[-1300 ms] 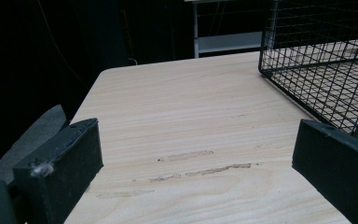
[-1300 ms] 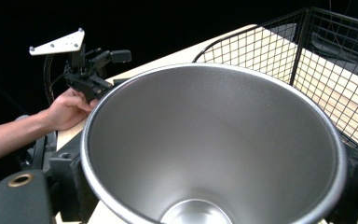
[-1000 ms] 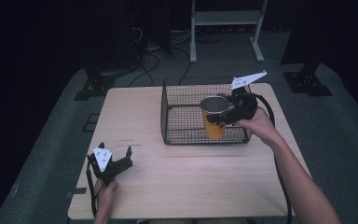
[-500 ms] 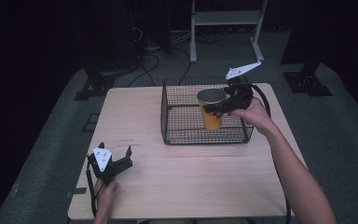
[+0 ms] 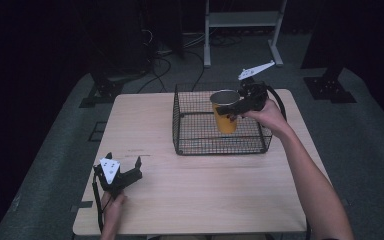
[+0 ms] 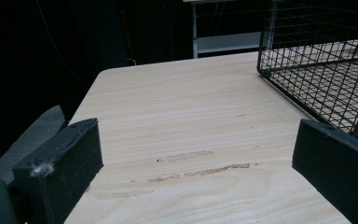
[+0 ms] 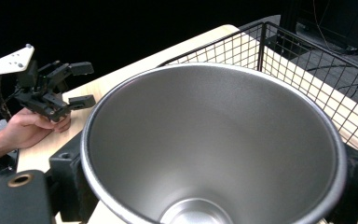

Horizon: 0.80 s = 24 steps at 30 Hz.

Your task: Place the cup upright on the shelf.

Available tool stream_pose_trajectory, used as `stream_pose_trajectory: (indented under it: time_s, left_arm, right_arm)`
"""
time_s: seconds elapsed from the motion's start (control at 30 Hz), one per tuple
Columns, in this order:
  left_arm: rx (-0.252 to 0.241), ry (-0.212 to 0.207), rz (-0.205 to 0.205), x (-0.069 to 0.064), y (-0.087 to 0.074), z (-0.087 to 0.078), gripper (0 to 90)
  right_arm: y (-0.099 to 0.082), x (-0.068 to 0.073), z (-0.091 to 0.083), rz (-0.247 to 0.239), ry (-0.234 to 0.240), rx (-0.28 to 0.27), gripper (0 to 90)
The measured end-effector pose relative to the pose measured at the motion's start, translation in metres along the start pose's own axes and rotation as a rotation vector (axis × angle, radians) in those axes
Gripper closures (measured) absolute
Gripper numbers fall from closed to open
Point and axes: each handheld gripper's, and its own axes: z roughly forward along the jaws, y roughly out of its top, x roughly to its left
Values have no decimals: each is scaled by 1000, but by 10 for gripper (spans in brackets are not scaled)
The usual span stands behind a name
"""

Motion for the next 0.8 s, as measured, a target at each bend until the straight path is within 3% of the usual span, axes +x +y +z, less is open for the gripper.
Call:
stream_pose_trajectory:
  time_s: [0.27,0.8]
  left_arm:
    - [0,-2,-1,0,0,0,8]
    - [0,-5,-3,1,0,0,8]
  right_arm:
    - [2,-16,10,22,-16,-4,123]
    - [3,-24,42,12,-7,43,122]
